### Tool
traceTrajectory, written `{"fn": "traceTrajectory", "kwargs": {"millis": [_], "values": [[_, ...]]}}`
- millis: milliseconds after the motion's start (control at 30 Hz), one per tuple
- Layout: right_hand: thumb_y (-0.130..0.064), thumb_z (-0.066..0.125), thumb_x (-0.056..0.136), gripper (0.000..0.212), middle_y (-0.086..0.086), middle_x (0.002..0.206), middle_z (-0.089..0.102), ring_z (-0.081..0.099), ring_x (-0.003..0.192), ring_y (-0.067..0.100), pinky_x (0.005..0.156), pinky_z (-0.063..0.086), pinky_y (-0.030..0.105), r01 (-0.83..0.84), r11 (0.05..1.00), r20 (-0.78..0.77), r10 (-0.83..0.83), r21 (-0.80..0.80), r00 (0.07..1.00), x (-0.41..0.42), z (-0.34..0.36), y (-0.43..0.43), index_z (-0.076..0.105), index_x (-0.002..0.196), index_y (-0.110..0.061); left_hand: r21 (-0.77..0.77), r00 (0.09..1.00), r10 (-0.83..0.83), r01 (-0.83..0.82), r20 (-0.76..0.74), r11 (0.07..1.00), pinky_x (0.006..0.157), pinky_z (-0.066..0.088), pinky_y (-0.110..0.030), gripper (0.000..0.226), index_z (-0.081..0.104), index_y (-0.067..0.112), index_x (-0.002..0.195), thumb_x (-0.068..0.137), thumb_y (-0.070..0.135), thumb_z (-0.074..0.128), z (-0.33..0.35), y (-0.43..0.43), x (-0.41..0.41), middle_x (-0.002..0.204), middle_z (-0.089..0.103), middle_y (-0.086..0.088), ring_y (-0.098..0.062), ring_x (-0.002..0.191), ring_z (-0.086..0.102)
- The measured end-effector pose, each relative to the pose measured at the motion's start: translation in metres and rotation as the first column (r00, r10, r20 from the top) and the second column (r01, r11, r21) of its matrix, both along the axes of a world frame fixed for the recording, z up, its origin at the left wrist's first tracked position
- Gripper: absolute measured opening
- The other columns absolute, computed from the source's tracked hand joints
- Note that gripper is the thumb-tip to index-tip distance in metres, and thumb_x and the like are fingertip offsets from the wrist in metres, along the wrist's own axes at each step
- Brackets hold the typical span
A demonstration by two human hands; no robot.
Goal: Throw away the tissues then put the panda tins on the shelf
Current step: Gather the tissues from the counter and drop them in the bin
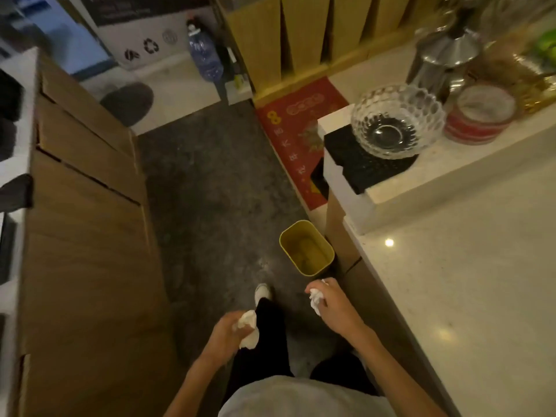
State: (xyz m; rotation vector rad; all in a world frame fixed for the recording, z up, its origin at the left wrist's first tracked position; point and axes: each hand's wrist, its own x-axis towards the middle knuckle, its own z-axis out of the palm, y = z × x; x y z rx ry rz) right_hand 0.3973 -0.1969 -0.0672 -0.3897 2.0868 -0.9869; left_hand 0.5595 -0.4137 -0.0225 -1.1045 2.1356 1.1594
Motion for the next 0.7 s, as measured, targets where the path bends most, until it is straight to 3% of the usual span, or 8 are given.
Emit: {"fn": "traceTrajectory", "kwargs": {"millis": [67,133,233,300,400,500,600,700], "values": [[-0.004,0.046,0.098,0.028,0.005,0.124,0.045,0.056,0.102,0.017,0.089,0.052,0.027,-0.059,0.998,-0.003,0.059,0.029,0.998,-0.005,-0.009,-0.029,0.059,0.121,-0.014,-0.009,1.0,-0.015,0.015,-0.014,1.0,0.058,0.048,-0.01,0.045,0.059,0.054,0.075,0.089,0.013,0.071,-0.009,-0.032,-0.008,0.078,0.058,0.025,0.012,0.077,0.063],[-0.001,0.046,0.097,0.03,0.004,0.125,0.042,0.055,0.102,0.016,0.086,0.047,0.021,-0.071,0.995,-0.008,0.072,0.076,0.997,-0.012,-0.021,-0.057,0.061,0.117,-0.017,-0.046,0.998,-0.062,0.06,-0.03,0.997,0.062,0.045,-0.016,0.045,0.054,0.048,0.072,0.089,0.009,0.07,-0.021,-0.064,-0.031,0.074,0.055,0.021,0.012,0.071,0.061],[0.002,0.048,0.095,0.033,0.003,0.123,0.043,0.058,0.104,0.021,0.09,0.051,0.026,-0.012,0.988,0.016,0.009,0.155,1.0,-0.021,-0.044,-0.094,0.062,0.115,-0.02,0.012,0.98,-0.197,0.197,-0.034,0.98,0.088,0.053,-0.032,0.01,0.071,0.014,0.099,0.093,0.009,0.064,-0.048,-0.112,-0.079,0.101,0.066,-0.001,-0.009,0.098,0.064],[0.001,0.048,0.095,0.033,0.005,0.126,0.043,0.058,0.105,0.022,0.093,0.053,0.032,0.03,0.979,0.04,-0.039,0.2,0.998,-0.034,-0.064,-0.115,0.062,0.117,-0.019,0.022,0.953,-0.304,0.304,-0.018,0.952,0.104,0.04,-0.026,0.028,0.065,0.009,0.123,0.096,0.011,0.06,-0.078,-0.143,-0.112,0.126,0.055,-0.002,-0.019,0.117,0.056],[0.003,0.046,0.095,0.037,0.007,0.129,0.044,0.057,0.109,0.027,0.095,0.053,0.04,0.081,0.96,0.072,-0.104,0.266,0.992,-0.057,-0.107,-0.146,0.065,0.118,-0.019,0.036,0.921,-0.388,0.387,0.021,0.921,0.11,0.037,-0.032,0.036,0.059,0.01,0.132,0.097,0.008,0.056,-0.131,-0.177,-0.164,0.142,0.048,-0.012,-0.03,0.128,0.05],[0.007,0.049,0.091,0.044,0.007,0.131,0.049,0.054,0.111,0.026,0.095,0.05,0.032,0.092,0.934,0.028,-0.108,0.345,0.994,-0.087,-0.178,-0.174,0.068,0.119,-0.021,0.024,0.879,-0.476,0.475,0.023,0.88,0.112,0.036,-0.035,0.035,0.063,0.01,0.128,0.095,0.004,0.055,-0.215,-0.189,-0.217,0.141,0.049,-0.018,-0.034,0.129,0.048],[0.008,0.051,0.091,0.043,0.012,0.13,0.055,0.057,0.112,0.024,0.092,0.04,0.02,0.131,0.903,0.021,-0.152,0.409,0.988,-0.128,-0.275,-0.196,0.068,0.122,-0.016,0.002,0.77,-0.637,0.637,0.02,0.771,0.114,0.035,-0.046,0.045,0.054,0.019,0.137,0.095,0.004,0.053,-0.319,-0.173,-0.26,0.151,0.037,-0.015,-0.037,0.137,0.037],[0.006,0.052,0.092,0.041,0.02,0.131,0.057,0.055,0.121,0.034,0.099,0.041,0.029,0.148,0.88,0.046,-0.189,0.451,0.981,-0.164,-0.384,-0.204,0.063,0.129,-0.009,-0.009,0.635,-0.772,0.772,0.022,0.635,0.111,0.04,-0.054,0.048,0.038,0.02,0.146,0.1,0.008,0.046,-0.425,-0.145,-0.3,0.159,0.019,-0.018,-0.042,0.145,0.023]]}}
